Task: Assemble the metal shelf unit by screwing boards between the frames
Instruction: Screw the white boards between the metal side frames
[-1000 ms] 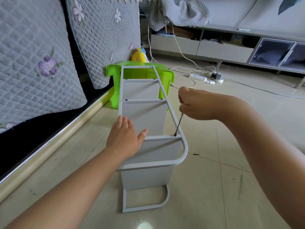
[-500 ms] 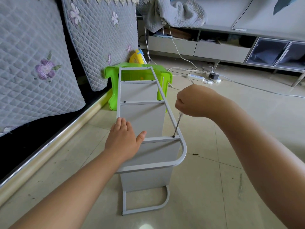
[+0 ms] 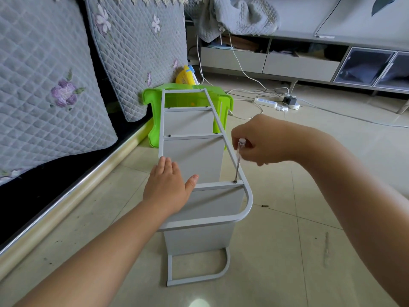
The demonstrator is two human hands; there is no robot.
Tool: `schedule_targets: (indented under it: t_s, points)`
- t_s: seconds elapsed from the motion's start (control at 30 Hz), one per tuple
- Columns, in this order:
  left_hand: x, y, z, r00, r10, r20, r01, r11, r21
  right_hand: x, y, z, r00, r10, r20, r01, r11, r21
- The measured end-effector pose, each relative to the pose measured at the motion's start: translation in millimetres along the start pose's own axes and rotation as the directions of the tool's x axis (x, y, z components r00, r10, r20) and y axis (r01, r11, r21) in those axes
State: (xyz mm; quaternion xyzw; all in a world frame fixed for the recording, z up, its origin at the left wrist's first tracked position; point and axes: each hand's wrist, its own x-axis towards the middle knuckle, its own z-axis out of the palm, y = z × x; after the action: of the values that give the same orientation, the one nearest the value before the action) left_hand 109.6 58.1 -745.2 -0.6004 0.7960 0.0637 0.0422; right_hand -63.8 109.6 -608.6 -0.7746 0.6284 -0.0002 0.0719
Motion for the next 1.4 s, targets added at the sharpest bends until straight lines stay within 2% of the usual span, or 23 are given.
schedule_targets:
  t_s: [0.13, 0.27, 0.37, 0.57, 1.0, 1.17, 1.3, 1.4]
  points:
    - [-0.9, 0.0, 0.5, 1.0, -0.001, 0.004, 0.001, 1.0, 0.012, 2.7, 6.4, -4.2, 0.994, 0.093, 0.058, -0.088, 0.993, -0.08]
    - [-1.5, 0.2, 0.3, 1.0, -0.001, 0.005, 0.001, 1.0, 0.016, 8.3, 7.4, -2.4, 0.997, 0.073, 0.019, -0.066, 0.96, -0.271]
    - [-1.5, 0.0, -0.1, 1.0, -0.001, -0.001, 0.001, 1.0, 0.02, 9.3, 5.7, 1.3, 0.998, 0.054, 0.016, -0.046, 0.945, -0.323]
    - [-1.1, 0.2, 0.3, 1.0, 0.002, -0.003, -0.002, 1.0, 0.021, -1.4, 5.0, 3.5, 0.991, 0.083, 0.109, -0.063, 0.983, -0.17]
    - [-5.2, 1.4, -2.1, 1.0, 0.002, 0.013, -0.002, 1.0, -0.026, 9.9, 10.3, -4.7, 0.994, 0.054, 0.096, -0.051, 0.998, -0.042]
    - [-6.1, 1.2, -1.8, 1.0, 0.007, 0.013, -0.007, 1.0, -0.024, 7.0, 9.1, -3.6, 0.994, 0.082, 0.066, -0.073, 0.99, -0.121]
    - [-6.2, 0.8, -2.0, 1.0, 0.015, 0.01, -0.015, 1.0, -0.014, 3.4, 11.2, 3.3, 0.999, 0.039, 0.003, -0.035, 0.933, -0.358]
    - [-7.1, 0.8, -1.5, 1.0, 0.024, 0.01, -0.024, 1.0, 0.0, 4.2, 9.8, 4.8, 0.996, 0.004, 0.089, 0.038, 0.887, -0.46]
